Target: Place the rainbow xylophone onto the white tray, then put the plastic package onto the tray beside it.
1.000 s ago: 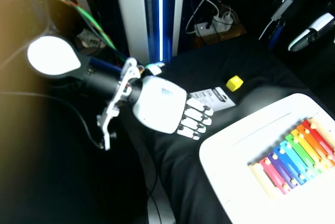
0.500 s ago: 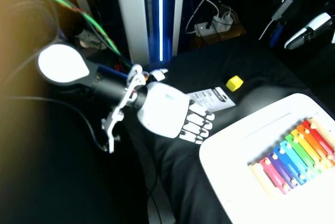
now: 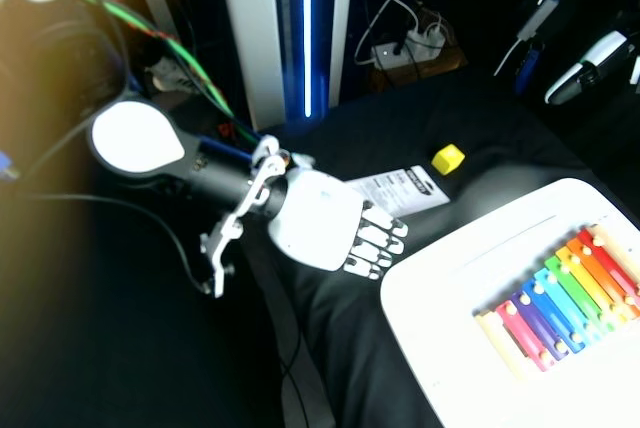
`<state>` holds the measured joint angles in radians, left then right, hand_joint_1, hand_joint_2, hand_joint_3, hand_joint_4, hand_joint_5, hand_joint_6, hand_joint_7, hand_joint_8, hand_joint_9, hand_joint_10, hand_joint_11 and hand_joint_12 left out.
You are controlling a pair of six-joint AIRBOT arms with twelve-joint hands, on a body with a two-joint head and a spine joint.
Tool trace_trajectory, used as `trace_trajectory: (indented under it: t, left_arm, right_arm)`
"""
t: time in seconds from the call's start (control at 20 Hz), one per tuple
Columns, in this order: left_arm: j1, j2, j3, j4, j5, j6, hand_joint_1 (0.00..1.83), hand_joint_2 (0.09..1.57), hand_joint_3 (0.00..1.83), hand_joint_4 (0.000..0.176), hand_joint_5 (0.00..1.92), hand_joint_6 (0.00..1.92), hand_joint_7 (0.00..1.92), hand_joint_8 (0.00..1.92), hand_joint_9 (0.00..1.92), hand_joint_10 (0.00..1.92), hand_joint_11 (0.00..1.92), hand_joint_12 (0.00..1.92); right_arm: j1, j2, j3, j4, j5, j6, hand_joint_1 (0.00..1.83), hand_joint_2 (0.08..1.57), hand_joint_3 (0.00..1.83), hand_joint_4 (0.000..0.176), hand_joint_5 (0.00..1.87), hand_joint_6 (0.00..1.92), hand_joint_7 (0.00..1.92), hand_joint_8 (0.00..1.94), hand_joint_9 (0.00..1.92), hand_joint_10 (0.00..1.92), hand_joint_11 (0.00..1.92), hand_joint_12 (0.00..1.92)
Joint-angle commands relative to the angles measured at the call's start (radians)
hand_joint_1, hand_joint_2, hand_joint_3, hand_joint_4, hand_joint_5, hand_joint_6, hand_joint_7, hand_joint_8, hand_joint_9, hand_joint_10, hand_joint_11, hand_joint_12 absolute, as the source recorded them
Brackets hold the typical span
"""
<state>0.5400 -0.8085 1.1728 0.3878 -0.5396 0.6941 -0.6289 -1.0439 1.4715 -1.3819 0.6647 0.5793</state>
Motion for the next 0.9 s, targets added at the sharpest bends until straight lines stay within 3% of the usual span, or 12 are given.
trace_trajectory:
  t: [0.0, 0.2, 0.25, 0.3, 0.4, 0.45, 0.5, 0.55, 0.6, 0.65, 0.7, 0.85]
  left_arm:
    - [-0.011, -0.005, 0.0, -0.033, -0.103, 0.005, 0.86, 0.7, 0.01, 0.021, 0.0, 0.0, 0.0, 0.0, 0.0, 0.0, 0.0, 0.0]
    - [-0.009, -0.004, 0.0, -0.034, -0.103, 0.005, 0.8, 0.74, 0.02, 0.034, 0.0, 0.0, 0.0, 0.0, 0.0, 0.0, 0.0, 0.0]
    - [-0.008, -0.005, 0.0, -0.034, -0.103, 0.005, 0.8, 0.73, 0.01, 0.012, 0.0, 0.0, 0.0, 0.0, 0.0, 0.0, 0.0, 0.0]
    - [-0.006, -0.006, 0.0, -0.035, -0.103, 0.006, 0.77, 0.74, 0.02, 0.008, 0.0, 0.0, 0.01, 0.0, 0.0, 0.0, 0.0, 0.0]
    - [-0.002, -0.008, 0.0, -0.038, -0.103, 0.012, 0.79, 0.74, 0.01, 0.0, 0.0, 0.0, 0.01, 0.0, 0.0, 0.0, 0.0, 0.0]
    - [0.0, -0.01, 0.0, -0.039, -0.103, 0.016, 0.8, 0.74, 0.01, 0.004, 0.0, 0.0, 0.01, 0.0, 0.0, 0.0, 0.0, 0.0]
    - [0.001, -0.011, 0.0, -0.04, -0.103, 0.019, 0.8, 0.73, 0.0, 0.011, 0.0, 0.0, 0.02, 0.01, 0.0, 0.0, 0.0, 0.0]
    - [0.002, -0.012, 0.0, -0.041, -0.103, 0.021, 0.81, 0.72, 0.0, 0.028, 0.0, 0.0, 0.01, 0.0, 0.0, 0.0, 0.0, 0.0]
    - [0.003, -0.013, 0.0, -0.041, -0.103, 0.023, 0.81, 0.72, 0.0, 0.028, 0.0, 0.0, 0.01, 0.0, 0.0, 0.0, 0.0, 0.0]
    - [0.003, -0.014, 0.0, -0.041, -0.102, 0.024, 0.81, 0.72, 0.0, 0.012, 0.0, 0.0, 0.01, 0.0, 0.0, 0.0, 0.0, 0.0]
    - [0.003, -0.015, 0.0, -0.041, -0.101, 0.025, 0.82, 0.72, 0.0, 0.01, 0.0, 0.0, 0.01, 0.0, 0.0, 0.0, 0.0, 0.0]
    - [0.004, -0.015, 0.001, -0.042, -0.098, 0.028, 0.85, 0.71, 0.0, 0.0, 0.0, 0.0, 0.0, 0.0, 0.0, 0.0, 0.0, 0.0]
  right_arm:
    - [-0.005, -0.008, 0.005, 0.037, 0.028, 0.007, 1.0, 0.74, 0.02, 0.0, 0.14, 0.0, 0.16, 0.0, 0.28, 0.0, 0.38, 0.09]
    - [-0.007, -0.014, 0.013, 0.037, 0.027, 0.007, 1.02, 0.8, 0.0, 0.0, 0.18, 0.0, 0.23, 0.01, 0.37, 0.0, 0.5, 0.25]
    - [-0.008, -0.015, 0.013, 0.037, 0.027, 0.007, 1.03, 0.79, 0.0, 0.0, 0.3, 0.0, 0.37, 0.0, 0.55, 0.0, 0.5, 0.78]
    - [-0.008, -0.015, 0.014, 0.037, 0.027, 0.007, 1.1, 0.82, 0.0, 0.0, 0.41, 0.0, 0.5, 0.01, 0.69, 0.03, 0.53, 1.06]
    - [-0.008, -0.015, 0.015, 0.037, 0.027, 0.007, 1.12, 0.85, 0.0, 0.0, 0.47, 0.0, 0.53, 0.0, 0.65, 0.01, 0.41, 0.94]
    - [-0.008, -0.016, 0.016, 0.037, 0.027, 0.007, 1.2, 0.94, 0.0, 0.0, 0.68, 0.01, 0.72, 0.01, 0.81, 0.02, 0.58, 0.76]
    - [-0.008, -0.016, 0.016, 0.037, 0.028, 0.007, 1.25, 0.99, 0.0, 0.0, 0.81, 0.01, 0.89, 0.04, 0.98, 0.09, 0.68, 0.99]
    - [-0.008, -0.016, 0.016, 0.036, 0.028, 0.007, 1.26, 1.11, 0.01, 0.0, 0.83, 0.72, 0.98, 0.94, 1.12, 0.23, 0.78, 1.25]
    - [-0.008, -0.016, 0.017, 0.036, 0.028, 0.007, 1.26, 1.11, 0.01, 0.0, 0.83, 0.72, 0.98, 0.94, 1.12, 0.23, 0.78, 1.25]
    - [-0.008, -0.017, 0.018, 0.035, 0.028, 0.007, 1.23, 1.21, 0.0, 0.0, 0.73, 1.03, 0.87, 1.41, 1.0, 1.24, 0.95, 1.57]
    - [-0.008, -0.018, 0.019, 0.035, 0.028, 0.007, 1.16, 1.18, 0.0, 0.0, 0.82, 1.14, 0.89, 1.42, 1.06, 1.48, 1.08, 1.67]
    - [-0.008, -0.024, 0.022, 0.035, 0.028, 0.007, 1.14, 1.17, 0.0, 0.0, 0.86, 1.15, 0.95, 1.29, 1.1, 1.49, 1.12, 1.68]
